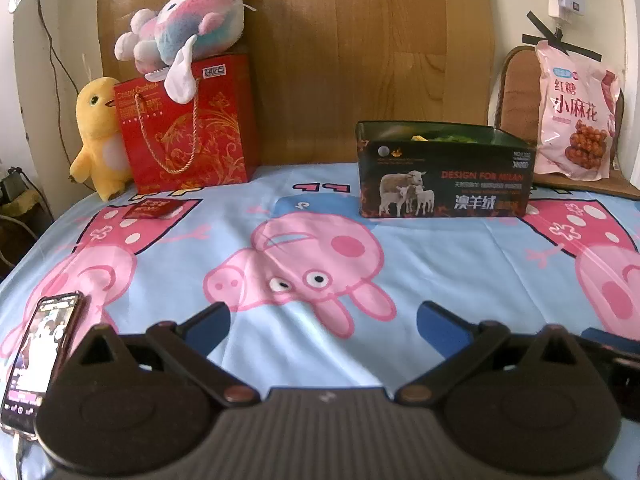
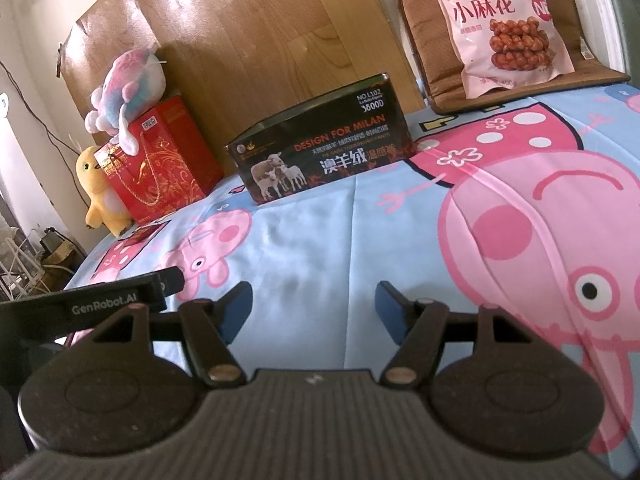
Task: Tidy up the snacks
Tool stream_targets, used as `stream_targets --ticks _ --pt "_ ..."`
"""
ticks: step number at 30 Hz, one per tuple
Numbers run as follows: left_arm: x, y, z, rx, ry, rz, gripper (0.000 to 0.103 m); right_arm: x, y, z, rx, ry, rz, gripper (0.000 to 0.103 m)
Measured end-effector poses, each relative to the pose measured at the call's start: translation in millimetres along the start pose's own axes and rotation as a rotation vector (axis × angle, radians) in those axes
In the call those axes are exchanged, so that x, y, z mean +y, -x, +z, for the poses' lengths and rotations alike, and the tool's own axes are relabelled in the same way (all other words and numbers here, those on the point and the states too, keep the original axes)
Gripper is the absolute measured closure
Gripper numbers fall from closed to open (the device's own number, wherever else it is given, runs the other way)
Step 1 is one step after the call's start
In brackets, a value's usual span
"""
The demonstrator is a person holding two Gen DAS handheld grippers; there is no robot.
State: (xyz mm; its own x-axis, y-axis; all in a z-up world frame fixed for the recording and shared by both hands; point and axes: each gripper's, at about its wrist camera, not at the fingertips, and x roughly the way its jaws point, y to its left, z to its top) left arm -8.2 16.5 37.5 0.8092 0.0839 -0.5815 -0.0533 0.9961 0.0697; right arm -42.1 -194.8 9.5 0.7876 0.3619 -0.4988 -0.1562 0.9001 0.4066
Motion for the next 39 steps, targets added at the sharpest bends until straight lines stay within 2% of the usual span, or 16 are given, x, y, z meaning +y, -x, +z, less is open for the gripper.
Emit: stream_targets --ticks 23,28,31,34,39 --pt "-1.6 -3.6 -1.2 0.047 -0.001 -0.015 0.000 -1.2 1.9 1.2 -0.013 0.003 0.000 0.030" --pt "-0.3 -0.4 -0.3 0.031 0.005 -0.028 0.000 -1.6 1.9 1.1 -0.013 0.000 0.000 0.030" --pt "3.5 5.0 1.1 -0.001 0.033 -0.061 0.000 -2.5 2.0 1.0 -0.015 -0.002 0.000 0.030" --pt "5.7 10.0 2.3 -0.033 0.049 -0.062 0.000 -3.4 1.6 0.8 -0.013 -0.007 -0.002 0.030" --pt "12.3 9.5 2.2 -0.024 0.086 -0.071 0.000 -3.9 1.4 0.6 -0.012 -0.010 -0.003 0.030"
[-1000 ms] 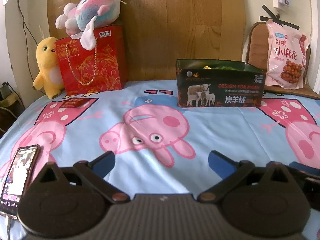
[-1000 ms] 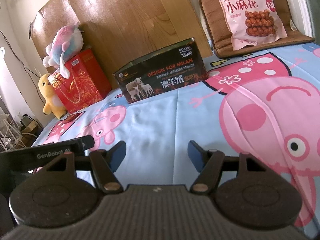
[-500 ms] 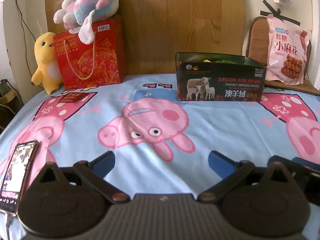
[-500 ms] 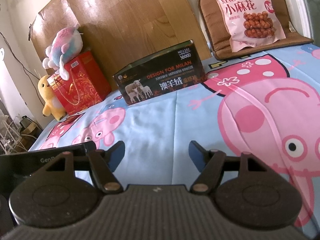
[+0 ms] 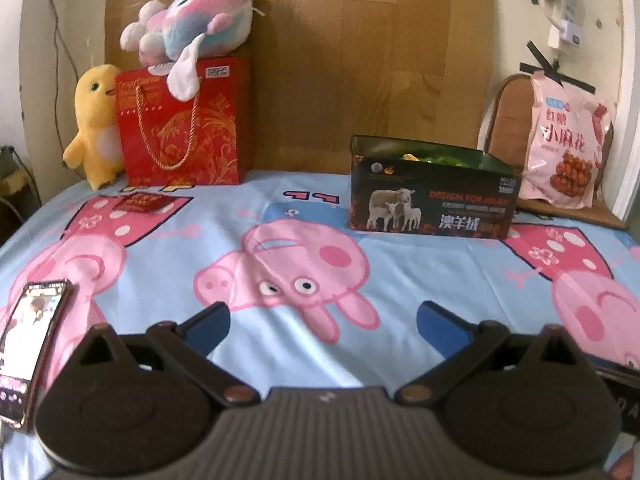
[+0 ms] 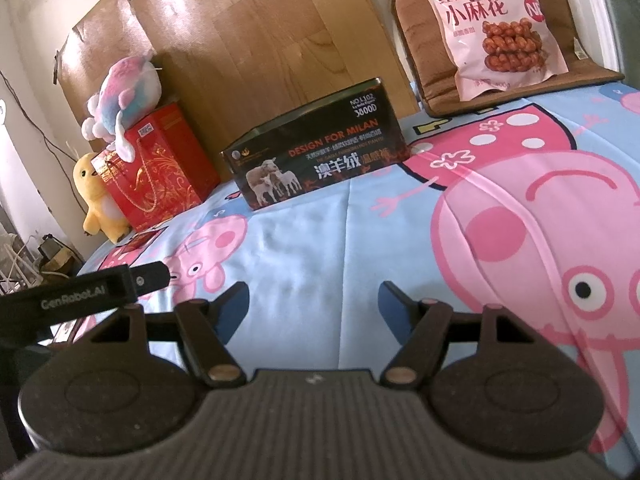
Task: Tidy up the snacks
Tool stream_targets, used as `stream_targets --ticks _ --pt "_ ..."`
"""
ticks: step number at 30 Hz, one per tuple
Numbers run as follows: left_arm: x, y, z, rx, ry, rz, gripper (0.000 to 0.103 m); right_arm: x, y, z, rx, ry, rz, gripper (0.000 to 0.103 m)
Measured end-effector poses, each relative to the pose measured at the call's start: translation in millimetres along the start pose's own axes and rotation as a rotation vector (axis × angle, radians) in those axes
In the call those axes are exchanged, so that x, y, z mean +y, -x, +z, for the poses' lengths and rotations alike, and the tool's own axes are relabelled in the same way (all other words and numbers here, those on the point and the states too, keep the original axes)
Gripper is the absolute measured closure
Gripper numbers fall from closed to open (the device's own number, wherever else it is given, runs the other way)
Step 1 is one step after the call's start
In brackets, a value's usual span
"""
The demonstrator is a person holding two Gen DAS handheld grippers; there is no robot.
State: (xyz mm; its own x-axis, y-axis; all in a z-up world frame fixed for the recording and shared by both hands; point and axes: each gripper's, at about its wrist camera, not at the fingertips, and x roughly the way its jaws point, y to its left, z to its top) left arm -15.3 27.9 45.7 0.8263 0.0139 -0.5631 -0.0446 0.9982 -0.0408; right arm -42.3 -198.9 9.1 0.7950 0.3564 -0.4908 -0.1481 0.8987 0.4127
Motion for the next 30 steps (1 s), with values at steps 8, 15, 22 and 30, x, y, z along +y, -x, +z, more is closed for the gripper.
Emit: stream_targets --ticks 8,15,22,30 --pt "0.5 -1.1 1.7 -0.001 -0.015 0.045 0.000 -1.0 -1.4 -1.4 0.005 -0.004 -0.003 0.029" --pt "1.1 -0.3 8.1 -0.027 -0.032 0.094 0.000 -1.6 -1.9 -1.5 0.006 -0.003 -0.002 0.029" --pt "1.4 4.9 15.7 -0.057 -0.037 0.089 0.000 -1.2 -2.1 -1.4 0.006 -0.002 -0.002 0.028" --pt "-4.0 0.5 12.2 0.004 -0.033 0.033 0.000 -1.1 -2.5 -2.7 0.006 0.000 -0.003 0.027"
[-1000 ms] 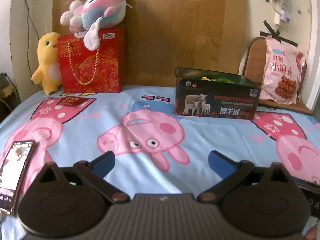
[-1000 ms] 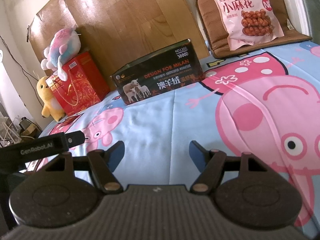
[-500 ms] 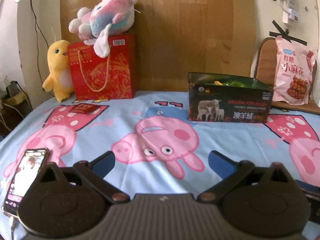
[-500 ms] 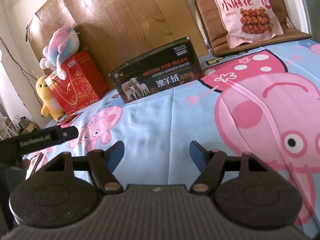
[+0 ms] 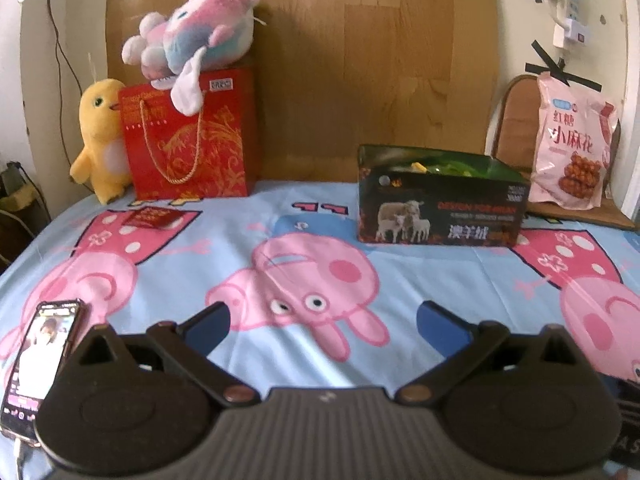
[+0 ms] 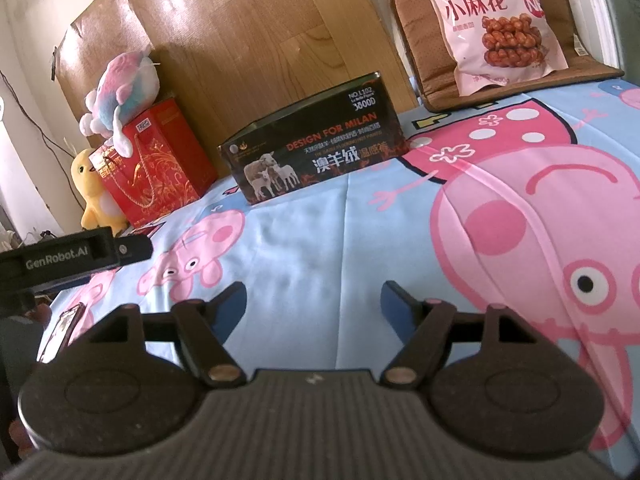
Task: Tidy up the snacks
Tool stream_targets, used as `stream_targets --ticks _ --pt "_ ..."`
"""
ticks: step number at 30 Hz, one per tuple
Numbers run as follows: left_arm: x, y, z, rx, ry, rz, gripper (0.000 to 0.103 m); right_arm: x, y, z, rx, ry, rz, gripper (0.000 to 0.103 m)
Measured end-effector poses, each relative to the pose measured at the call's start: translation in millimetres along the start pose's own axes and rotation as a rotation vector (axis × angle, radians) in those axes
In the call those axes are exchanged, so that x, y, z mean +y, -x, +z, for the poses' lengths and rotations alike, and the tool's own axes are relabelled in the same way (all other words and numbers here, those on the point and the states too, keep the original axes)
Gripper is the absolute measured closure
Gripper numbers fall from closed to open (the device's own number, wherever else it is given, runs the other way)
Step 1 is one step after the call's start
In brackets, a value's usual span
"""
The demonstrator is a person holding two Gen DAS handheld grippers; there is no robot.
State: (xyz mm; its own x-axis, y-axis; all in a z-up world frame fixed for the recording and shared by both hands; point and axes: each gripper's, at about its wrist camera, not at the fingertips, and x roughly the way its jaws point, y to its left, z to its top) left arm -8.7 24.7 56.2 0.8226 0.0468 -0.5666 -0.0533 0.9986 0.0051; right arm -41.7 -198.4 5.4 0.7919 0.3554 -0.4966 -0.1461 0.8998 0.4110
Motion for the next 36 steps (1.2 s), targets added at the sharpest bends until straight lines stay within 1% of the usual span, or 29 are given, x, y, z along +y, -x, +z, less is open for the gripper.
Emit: stream_targets --ticks 26,36 --pt "-13.6 -12.2 -7.7 0.079 -0.027 0.000 0.000 1.4 -0.4 -0.5 -0.002 0.000 -0.003 0.025" --pt "-17.1 -12.8 -8.5 0.086 -0.042 -0.035 0.000 1.7 -0.2 -0.2 -0.003 0.004 -0.003 0.025"
